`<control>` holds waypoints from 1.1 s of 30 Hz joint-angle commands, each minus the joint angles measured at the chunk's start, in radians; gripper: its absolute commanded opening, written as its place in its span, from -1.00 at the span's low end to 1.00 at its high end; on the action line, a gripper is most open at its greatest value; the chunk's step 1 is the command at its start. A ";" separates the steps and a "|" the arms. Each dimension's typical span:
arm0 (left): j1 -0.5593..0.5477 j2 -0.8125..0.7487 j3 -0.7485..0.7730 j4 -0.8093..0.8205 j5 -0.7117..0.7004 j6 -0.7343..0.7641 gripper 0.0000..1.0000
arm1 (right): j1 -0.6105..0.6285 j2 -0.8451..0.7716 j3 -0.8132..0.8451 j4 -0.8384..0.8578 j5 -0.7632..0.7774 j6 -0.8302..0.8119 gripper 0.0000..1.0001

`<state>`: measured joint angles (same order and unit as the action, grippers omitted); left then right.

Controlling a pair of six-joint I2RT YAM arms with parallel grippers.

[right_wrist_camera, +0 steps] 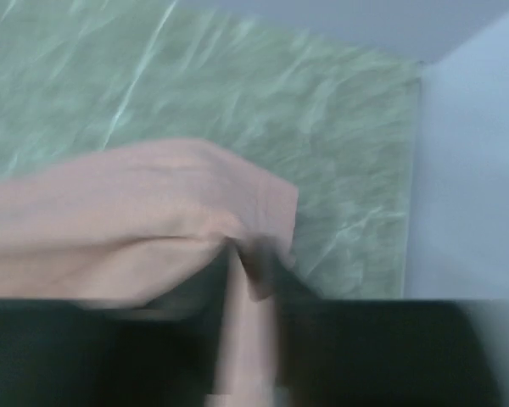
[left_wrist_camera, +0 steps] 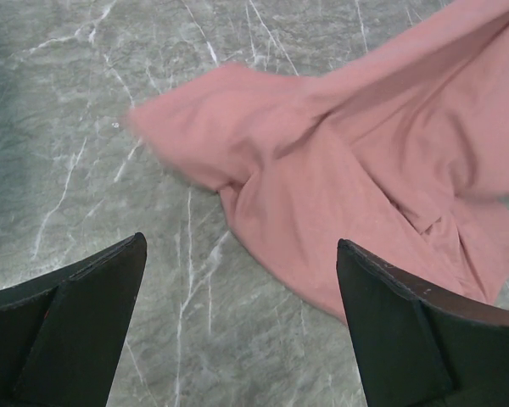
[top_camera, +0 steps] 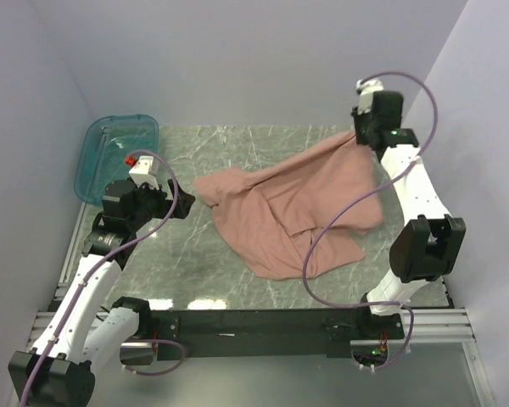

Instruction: Fold and stack the t-shirts

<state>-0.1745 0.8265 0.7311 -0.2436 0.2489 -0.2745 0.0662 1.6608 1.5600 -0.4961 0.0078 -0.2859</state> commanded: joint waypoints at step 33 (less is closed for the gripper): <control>-0.457 0.326 -0.186 0.348 0.175 -0.538 0.79 | 0.190 -0.446 -0.741 -0.220 -0.718 -0.558 0.45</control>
<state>-0.5892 1.1522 0.5785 -0.0360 0.5060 -0.6605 0.2440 1.2755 0.8562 -0.7631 -0.7284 -0.8078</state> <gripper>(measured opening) 0.899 0.728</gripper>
